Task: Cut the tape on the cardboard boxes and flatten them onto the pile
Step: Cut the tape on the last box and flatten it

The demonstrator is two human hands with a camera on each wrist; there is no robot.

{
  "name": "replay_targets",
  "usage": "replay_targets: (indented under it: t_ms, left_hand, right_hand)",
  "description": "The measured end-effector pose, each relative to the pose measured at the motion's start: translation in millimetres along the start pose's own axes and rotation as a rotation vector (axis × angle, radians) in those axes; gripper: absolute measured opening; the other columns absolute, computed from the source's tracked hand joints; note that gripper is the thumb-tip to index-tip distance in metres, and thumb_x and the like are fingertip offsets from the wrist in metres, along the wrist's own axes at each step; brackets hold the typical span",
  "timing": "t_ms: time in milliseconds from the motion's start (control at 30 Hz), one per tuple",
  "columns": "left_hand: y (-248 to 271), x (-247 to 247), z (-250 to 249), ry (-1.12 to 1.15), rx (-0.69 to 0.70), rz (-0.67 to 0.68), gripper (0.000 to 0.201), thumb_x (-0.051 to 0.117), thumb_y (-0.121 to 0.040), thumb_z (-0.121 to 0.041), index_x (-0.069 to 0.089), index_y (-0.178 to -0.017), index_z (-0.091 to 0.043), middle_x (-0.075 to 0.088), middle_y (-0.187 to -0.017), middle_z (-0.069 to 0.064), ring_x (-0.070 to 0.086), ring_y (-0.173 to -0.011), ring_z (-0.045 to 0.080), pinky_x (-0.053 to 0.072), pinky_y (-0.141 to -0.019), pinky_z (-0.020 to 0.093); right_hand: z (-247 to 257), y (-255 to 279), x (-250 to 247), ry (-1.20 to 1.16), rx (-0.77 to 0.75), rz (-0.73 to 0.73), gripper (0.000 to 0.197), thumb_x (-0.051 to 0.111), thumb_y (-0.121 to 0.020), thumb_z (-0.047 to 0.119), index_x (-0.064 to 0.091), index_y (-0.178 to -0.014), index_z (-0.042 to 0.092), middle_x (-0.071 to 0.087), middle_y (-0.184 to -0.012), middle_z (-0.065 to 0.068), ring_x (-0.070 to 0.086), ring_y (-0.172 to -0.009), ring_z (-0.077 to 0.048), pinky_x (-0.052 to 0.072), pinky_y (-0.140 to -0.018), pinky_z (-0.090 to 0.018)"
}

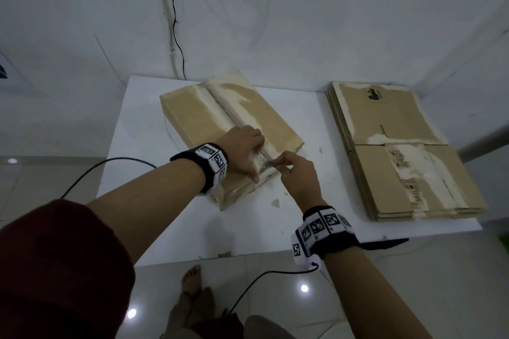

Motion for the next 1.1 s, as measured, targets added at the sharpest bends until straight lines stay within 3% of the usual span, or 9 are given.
replay_targets:
  t_ms: [67,167,300,467,633,733,800,933,1100]
  left_hand:
    - [-6.1,0.9,-3.1,-0.046,-0.019,0.069,0.074,0.076,-0.056,-0.069,0.053,-0.105,-0.018,0.049,-0.106,-0.002,0.039,-0.098,0.018,0.033,-0.082,0.032]
    - [-9.6,5.2,-2.0,-0.059,-0.034,0.120,0.076,0.074,-0.057,-0.070,0.056,-0.111,-0.020,0.047,-0.109,-0.002,0.036,-0.100,0.018,0.034,-0.085,0.033]
    - [-7.3,5.0,-1.1,-0.033,-0.060,0.101,0.078,0.075,-0.057,-0.068,0.057,-0.114,-0.019,0.046,-0.114,-0.001,0.037,-0.105,0.021,0.030,-0.084,0.032]
    - [-0.4,5.0,-0.2,0.007,-0.089,0.060,0.079,0.078,-0.054,-0.066,0.056,-0.115,-0.020,0.047,-0.117,0.000,0.037,-0.109,0.022,0.031,-0.087,0.032]
    - [7.3,4.1,-2.3,0.040,-0.093,0.047,0.077,0.076,-0.058,-0.066,0.054,-0.118,-0.023,0.048,-0.118,-0.001,0.037,-0.111,0.022,0.030,-0.092,0.034]
    - [10.8,4.1,-6.0,0.053,-0.099,0.070,0.074,0.077,-0.060,-0.062,0.052,-0.118,-0.023,0.049,-0.118,-0.003,0.036,-0.114,0.022,0.030,-0.096,0.037]
    - [11.6,3.1,-8.8,0.077,-0.100,0.090,0.071,0.079,-0.061,-0.057,0.052,-0.116,-0.021,0.052,-0.115,-0.005,0.035,-0.113,0.022,0.030,-0.095,0.036]
    - [12.8,0.7,-13.9,0.120,-0.080,0.078,0.070,0.084,-0.058,-0.050,0.053,-0.111,-0.016,0.055,-0.109,-0.003,0.035,-0.111,0.023,0.033,-0.095,0.035]
    - [14.9,3.4,-15.1,0.165,-0.055,0.064,0.067,0.086,-0.057,-0.042,0.054,-0.108,-0.013,0.053,-0.104,-0.003,0.034,-0.109,0.024,0.035,-0.092,0.034]
  right_hand:
    - [2.6,3.9,-3.2,0.016,-0.043,-0.003,0.020,0.059,-0.089,0.005,0.069,-0.090,0.022,0.071,-0.091,0.006,0.061,-0.072,-0.011,0.052,-0.066,-0.031]
    - [6.4,14.2,-22.1,0.142,-0.180,-0.156,0.016,0.058,-0.091,0.012,0.068,-0.100,0.021,0.068,-0.091,0.006,0.057,-0.072,-0.009,0.046,-0.059,-0.022]
    - [1.8,12.9,-21.9,-0.078,-0.159,-0.139,0.012,0.062,-0.093,0.014,0.069,-0.099,0.023,0.064,-0.081,0.017,0.057,-0.066,0.000,0.039,-0.056,-0.011]
    - [-4.4,4.4,2.5,-0.262,0.048,-0.036,0.007,0.065,-0.091,0.022,0.071,-0.092,0.026,0.065,-0.079,-0.002,0.059,-0.065,-0.018,0.042,-0.050,-0.022]
    - [-8.2,14.0,9.3,-0.409,0.093,-0.031,0.006,0.066,-0.090,0.011,0.070,-0.088,0.015,0.063,-0.071,0.007,0.053,-0.057,-0.008,0.042,-0.054,-0.017]
    - [-14.0,24.6,14.4,-0.559,0.146,-0.057,0.005,0.064,-0.091,0.007,0.069,-0.091,0.006,0.068,-0.081,-0.007,0.055,-0.055,-0.001,0.042,-0.052,-0.016]
    - [-16.6,24.9,18.2,-0.630,0.187,-0.060,0.002,0.065,-0.090,0.008,0.067,-0.089,0.008,0.071,-0.086,-0.014,0.058,-0.059,-0.005,0.042,-0.050,-0.017]
    - [-14.4,25.3,20.6,-0.590,0.189,-0.085,0.014,0.067,-0.089,0.010,0.061,-0.078,0.016,0.074,-0.083,-0.006,0.060,-0.066,-0.013,0.044,-0.056,-0.021]
    - [-20.2,38.7,28.9,-0.607,0.190,-0.097,0.011,0.065,-0.092,0.010,0.058,-0.083,0.006,0.072,-0.087,-0.013,0.062,-0.061,-0.004,0.044,-0.054,-0.020]
Point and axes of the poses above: each hand's wrist, its own y-axis away from the middle knuckle, its own x-axis out of the palm, z = x × y, the point moved 8 cm from there along -y, towards the middle knuckle
